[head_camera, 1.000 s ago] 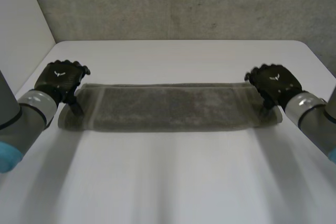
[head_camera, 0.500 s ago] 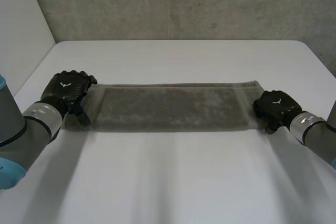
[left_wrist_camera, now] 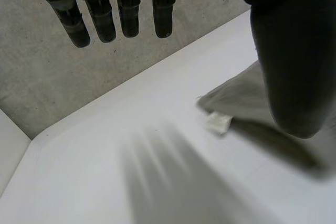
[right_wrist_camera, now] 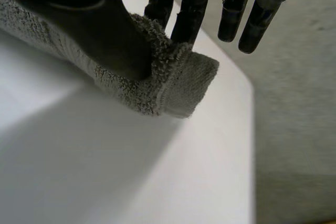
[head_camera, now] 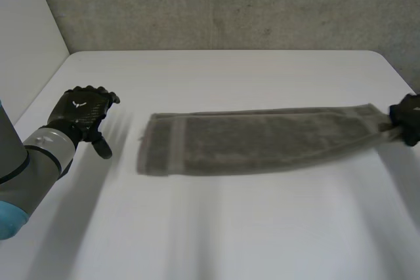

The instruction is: Fold the towel.

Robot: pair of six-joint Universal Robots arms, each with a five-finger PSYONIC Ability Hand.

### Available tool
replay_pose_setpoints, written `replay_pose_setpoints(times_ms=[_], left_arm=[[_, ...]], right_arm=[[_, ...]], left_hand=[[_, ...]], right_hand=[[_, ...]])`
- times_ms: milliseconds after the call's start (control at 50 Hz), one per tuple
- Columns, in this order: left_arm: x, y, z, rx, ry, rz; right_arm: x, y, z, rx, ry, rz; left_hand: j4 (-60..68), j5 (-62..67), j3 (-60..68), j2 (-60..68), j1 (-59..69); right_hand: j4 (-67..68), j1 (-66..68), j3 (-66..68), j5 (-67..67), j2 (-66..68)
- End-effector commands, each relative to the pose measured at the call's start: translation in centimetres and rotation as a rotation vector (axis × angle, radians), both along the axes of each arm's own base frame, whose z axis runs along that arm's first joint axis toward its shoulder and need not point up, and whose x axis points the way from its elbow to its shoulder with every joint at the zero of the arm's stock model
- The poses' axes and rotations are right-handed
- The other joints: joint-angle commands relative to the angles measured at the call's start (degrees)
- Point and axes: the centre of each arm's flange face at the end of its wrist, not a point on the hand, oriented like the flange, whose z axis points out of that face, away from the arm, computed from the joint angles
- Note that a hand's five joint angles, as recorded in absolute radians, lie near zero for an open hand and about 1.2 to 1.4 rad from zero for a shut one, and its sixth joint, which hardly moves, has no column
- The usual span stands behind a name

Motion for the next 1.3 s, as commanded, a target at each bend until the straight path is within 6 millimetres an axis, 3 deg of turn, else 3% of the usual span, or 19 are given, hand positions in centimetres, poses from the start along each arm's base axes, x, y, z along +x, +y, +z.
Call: replay_pose_setpoints(times_ms=[20, 100, 140, 160, 220, 240, 280, 300, 360, 500, 520, 540, 560, 700, 760, 800, 920, 1060, 1300], left_arm=[[0.0, 0.0, 0.0, 0.0, 0.0, 0.001], [0.1, -0.1, 0.0, 0.0, 0.0, 0.003], [0.1, -0.1, -0.1, 0.002, 0.0, 0.003], [0.1, -0.1, -0.1, 0.001, -0.001, 0.004], [0.1, -0.1, -0.1, 0.001, -0.001, 0.004], [0.1, -0.1, -0.1, 0.003, -0.001, 0.004], [0.2, -0.2, -0.1, 0.0, -0.001, 0.007], [0.2, -0.2, -0.1, 0.0, -0.001, 0.007], [0.2, -0.2, -0.1, -0.002, 0.0, 0.009], [0.3, -0.3, -0.3, 0.006, -0.003, 0.015], [0.2, -0.3, -0.3, 0.004, -0.003, 0.012], [0.2, -0.3, -0.3, 0.004, -0.003, 0.012], [0.1, -0.3, -0.3, 0.003, -0.002, 0.01], [-0.4, -0.6, 0.6, -0.027, 0.004, 0.0], [-1.3, -0.6, 1.5, -0.058, 0.012, -0.026], [-2.7, -0.2, 2.2, -0.085, 0.023, -0.067], [-4.8, 0.7, 3.2, -0.109, 0.06, -0.127], [-9.9, 3.3, 2.7, -0.074, 0.131, -0.274], [-15.1, 5.0, -2.6, 0.017, 0.09, -0.403]], right_arm=[[-0.1, -0.9, 5.1, -0.121, 0.119, 0.028], [4.4, 0.0, 7.5, -0.168, 0.097, 0.131], [9.9, 1.7, 9.5, -0.22, 0.054, 0.252], [10.0, 1.7, 9.5, -0.22, 0.054, 0.253], [19.5, 6.2, 10.1, -0.259, 0.019, 0.467], [19.5, 6.2, 10.1, -0.259, 0.019, 0.468], [25.2, 9.4, 8.8, -0.253, 0.014, 0.579], [25.2, 9.4, 8.8, -0.253, 0.014, 0.58], [32.0, 14.2, 5.2, -0.215, 0.013, 0.742], [36.5, 18.1, -0.9, -0.147, 0.056, 0.872], [36.7, 18.5, -1.9, -0.133, 0.072, 0.882], [36.7, 18.5, -1.9, -0.133, 0.072, 0.882], [36.6, 18.6, -2.3, -0.124, 0.079, 0.882], [35.3, 18.7, -1.1, -0.102, 0.027, 0.811], [33.1, 17.5, 1.9, -0.122, -0.041, 0.733], [29.4, 15.5, 3.5, -0.107, -0.094, 0.628], [24.9, 14.7, 4.4, -0.063, -0.142, 0.517], [18.6, 13.7, 2.0, 0.047, -0.149, 0.421], [16.5, 13.2, -0.6, 0.091, -0.165, 0.369]], left_hand=[[-3.4, -2.0, -3.0, -3.7, -5.3], [-3.4, -2.0, -3.0, -3.7, -5.3], [-3.4, -2.0, -3.0, -3.7, -5.3], [-3.4, -2.0, -3.0, -3.7, -5.3], [-3.4, -2.0, -3.0, -3.7, -5.3], [-3.4, -2.1, -3.0, -3.9, -5.4], [-3.4, -2.1, -3.0, -3.9, -5.4], [-3.4, -2.1, -3.0, -3.9, -5.4], [-3.4, -2.3, -3.0, -4.1, -5.6], [-3.4, -2.5, -3.0, -4.2, -5.8], [-3.4, -2.5, -3.0, -4.2, -5.8], [-3.4, -2.5, -3.0, -4.2, -5.8], [-3.4, -2.5, -3.0, -4.2, -5.8], [-3.4, -2.5, -3.0, -4.2, -5.8], [-3.4, -2.5, -3.0, -4.2, -5.8], [-3.4, -2.5, -3.0, -4.2, -5.8], [-3.4, -2.1, -3.0, -3.9, -5.4], [-3.4, -1.6, -3.0, -3.4, -4.9], [-3.4, -1.3, -3.0, -3.1, -4.6]], right_hand=[[-4.4, 4.8, -2.5, 3.6, 7.3], [-4.4, 4.8, -2.5, 3.6, 7.3], [-4.4, 4.8, -2.5, 3.6, 7.3], [-4.4, 4.8, -2.5, 3.6, 7.3], [-4.4, 4.8, -2.5, 3.6, 7.3], [-4.4, 4.8, -2.5, 3.6, 7.3], [-4.4, 4.8, -2.5, 3.6, 7.3], [-4.4, 4.8, -2.5, 3.6, 7.3], [-4.4, 4.8, -2.5, 3.6, 7.3], [-4.4, 4.8, -2.5, 3.6, 7.3], [-4.4, -27.9, -2.5, -29.2, -25.5], [-4.4, -28.2, -2.5, -29.5, -25.8], [-4.4, -65.2, -2.5, -66.4, -62.7], [-4.4, -65.2, -2.5, -66.4, -62.7], [-4.4, -65.2, -2.5, -66.4, -62.7], [-4.4, -65.2, -2.5, -66.4, -62.7], [-4.4, -65.2, -2.5, -66.4, -62.7], [-4.4, -65.2, -2.5, -66.4, -62.7], [-4.4, -61.4, -2.5, -62.6, -58.9]])
